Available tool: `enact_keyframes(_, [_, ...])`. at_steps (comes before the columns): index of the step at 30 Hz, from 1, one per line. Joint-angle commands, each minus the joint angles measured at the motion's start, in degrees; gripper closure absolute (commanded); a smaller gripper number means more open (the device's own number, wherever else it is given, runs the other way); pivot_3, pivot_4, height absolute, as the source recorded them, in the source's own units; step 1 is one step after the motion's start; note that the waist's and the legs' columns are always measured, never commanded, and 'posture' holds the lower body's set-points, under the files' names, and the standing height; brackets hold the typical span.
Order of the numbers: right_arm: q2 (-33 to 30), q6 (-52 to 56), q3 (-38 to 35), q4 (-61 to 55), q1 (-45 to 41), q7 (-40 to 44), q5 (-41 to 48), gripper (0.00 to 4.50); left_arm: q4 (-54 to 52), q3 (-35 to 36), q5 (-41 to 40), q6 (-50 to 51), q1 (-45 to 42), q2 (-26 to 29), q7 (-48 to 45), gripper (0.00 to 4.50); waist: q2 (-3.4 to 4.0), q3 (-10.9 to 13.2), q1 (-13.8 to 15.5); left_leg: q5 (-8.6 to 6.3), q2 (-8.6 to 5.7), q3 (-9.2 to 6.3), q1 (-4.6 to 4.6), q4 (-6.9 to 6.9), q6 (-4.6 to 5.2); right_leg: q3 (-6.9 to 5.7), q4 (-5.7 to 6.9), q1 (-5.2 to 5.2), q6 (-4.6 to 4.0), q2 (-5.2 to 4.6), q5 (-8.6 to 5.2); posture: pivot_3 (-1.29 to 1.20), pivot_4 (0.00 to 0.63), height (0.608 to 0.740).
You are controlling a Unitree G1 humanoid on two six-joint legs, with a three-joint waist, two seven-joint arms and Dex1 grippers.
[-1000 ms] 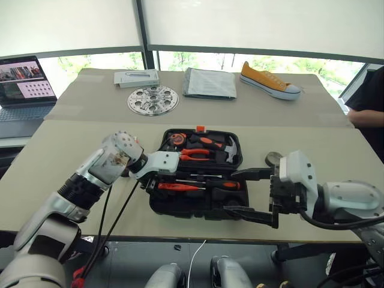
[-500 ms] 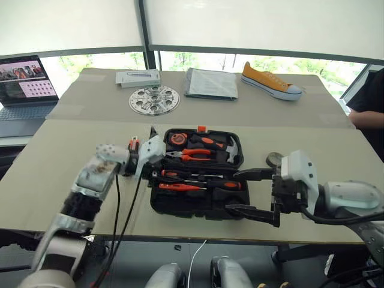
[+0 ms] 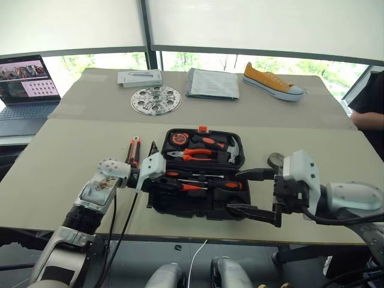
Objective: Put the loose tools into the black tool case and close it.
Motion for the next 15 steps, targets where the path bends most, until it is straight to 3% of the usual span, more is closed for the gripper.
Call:
enact_keyframes(1, [-0.6,0.3,-0.5,-1.3,-0.8,0.1,1.1,0.00,2.5,-2.5,4.6,-4.5,-0.4,0.1,1.6,4.43,0.00,0.0,0.0,0.00,0.00,0.00,0.00,0.00,0.00,0.00,0.00,0.00,0.00,0.00,0.00,0.00,0.150,0.740])
enact_keyframes(10, [-0.9,0.1,-0.7,-2.1,0.3,0.6,1.1,0.00,2.8,-1.8,3.6,-5.0,1.6,1.1,1.1,4.43,0.03,-0.2,0.1,-0.01,0.00,0.00,0.04,0.01,0.01,0.01,0.02,0.05,0.01,0.00,0.00,0.00,0.150,0.740])
enact_keyframes(15, [-0.4,-0.5,0.7,-1.9,-1.0,1.0,0.6,0.00,-2.5,3.0,-0.5,0.9,2.9,3.5,2.3,4.43,0.04,-0.2,-0.3,-0.01,0.01,0.00,0.06,-0.01,0.02,0.02,0.04,0.03,0.00,0.02,0.00,0.00,0.150,0.740])
